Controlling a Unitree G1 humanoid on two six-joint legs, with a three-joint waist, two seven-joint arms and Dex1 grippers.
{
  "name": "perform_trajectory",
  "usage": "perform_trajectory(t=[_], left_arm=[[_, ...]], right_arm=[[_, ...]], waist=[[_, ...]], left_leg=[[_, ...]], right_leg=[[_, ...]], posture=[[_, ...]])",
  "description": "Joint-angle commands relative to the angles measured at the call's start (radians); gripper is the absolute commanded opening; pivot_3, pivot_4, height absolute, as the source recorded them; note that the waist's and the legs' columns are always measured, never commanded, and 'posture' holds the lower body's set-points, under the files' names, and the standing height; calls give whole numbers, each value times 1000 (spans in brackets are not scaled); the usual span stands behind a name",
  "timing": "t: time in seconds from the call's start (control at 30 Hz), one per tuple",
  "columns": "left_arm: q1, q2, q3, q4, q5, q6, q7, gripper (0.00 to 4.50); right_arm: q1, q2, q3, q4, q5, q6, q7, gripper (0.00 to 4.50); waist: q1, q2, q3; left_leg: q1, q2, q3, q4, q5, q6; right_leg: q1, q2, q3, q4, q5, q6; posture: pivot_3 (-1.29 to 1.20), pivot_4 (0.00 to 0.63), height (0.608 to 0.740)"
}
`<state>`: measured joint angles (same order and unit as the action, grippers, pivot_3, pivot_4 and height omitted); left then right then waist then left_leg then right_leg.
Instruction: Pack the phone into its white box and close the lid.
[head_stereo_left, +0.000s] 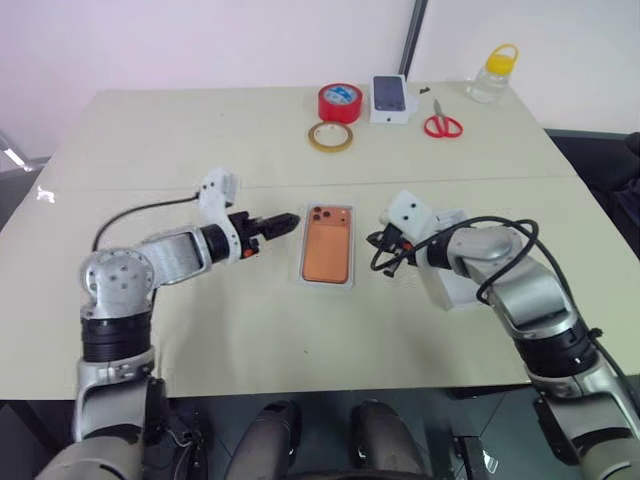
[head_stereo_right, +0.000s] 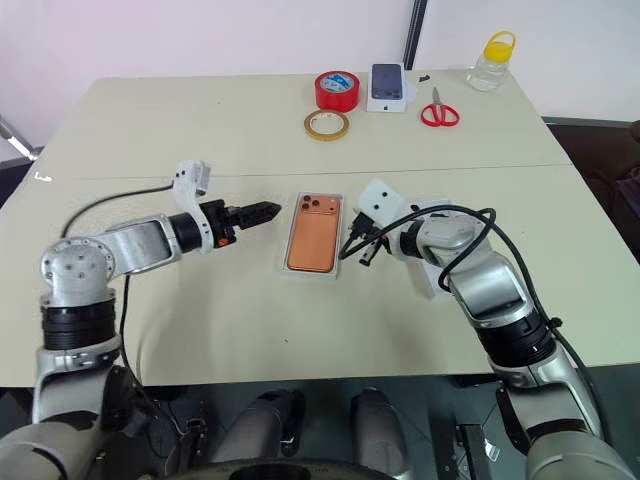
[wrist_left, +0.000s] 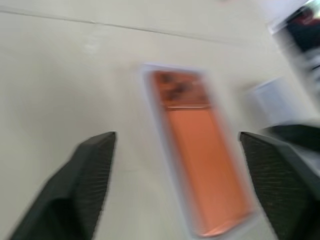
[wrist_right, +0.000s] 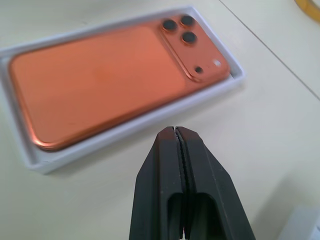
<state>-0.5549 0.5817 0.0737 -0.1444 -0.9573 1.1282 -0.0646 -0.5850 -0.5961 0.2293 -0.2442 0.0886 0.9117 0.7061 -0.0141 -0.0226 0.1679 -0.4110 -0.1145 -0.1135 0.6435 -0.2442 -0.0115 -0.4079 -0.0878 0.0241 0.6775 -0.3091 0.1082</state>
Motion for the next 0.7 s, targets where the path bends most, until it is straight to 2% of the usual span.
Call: perform_trajectory(t=[0.03,0.17,0.5,0.7], left_arm=[[3,81,-186,-24,246,-155,-140,2105],[-34,56,-293,50,404,-267,-234,30],[-104,-74,-368,205,614,-373,-356,30],[-97,-103,-407,164,652,-350,-464,30]], right_arm=[[-41,13,10,41,-25,27,-41,0],[-55,27,67,92,-71,5,-74,0],[-91,128,137,206,-146,-28,-151,0],[-94,153,173,175,-150,-50,-114,0]], waist=[[4,0,0],[13,0,0],[-2,0,0],[-2,0,0]], left_leg=[[0,0,0,-1,0,0],[0,0,-1,-1,0,0],[-1,1,-1,-4,0,0],[-1,1,-1,-3,0,0]], right_leg=[[0,0,0,-1,0,0],[1,0,-1,-5,1,-1],[0,0,-1,-7,1,-1],[0,1,-1,-5,1,-1]], posture=[[0,150,740],[0,150,740],[0,150,740],[0,150,740]])
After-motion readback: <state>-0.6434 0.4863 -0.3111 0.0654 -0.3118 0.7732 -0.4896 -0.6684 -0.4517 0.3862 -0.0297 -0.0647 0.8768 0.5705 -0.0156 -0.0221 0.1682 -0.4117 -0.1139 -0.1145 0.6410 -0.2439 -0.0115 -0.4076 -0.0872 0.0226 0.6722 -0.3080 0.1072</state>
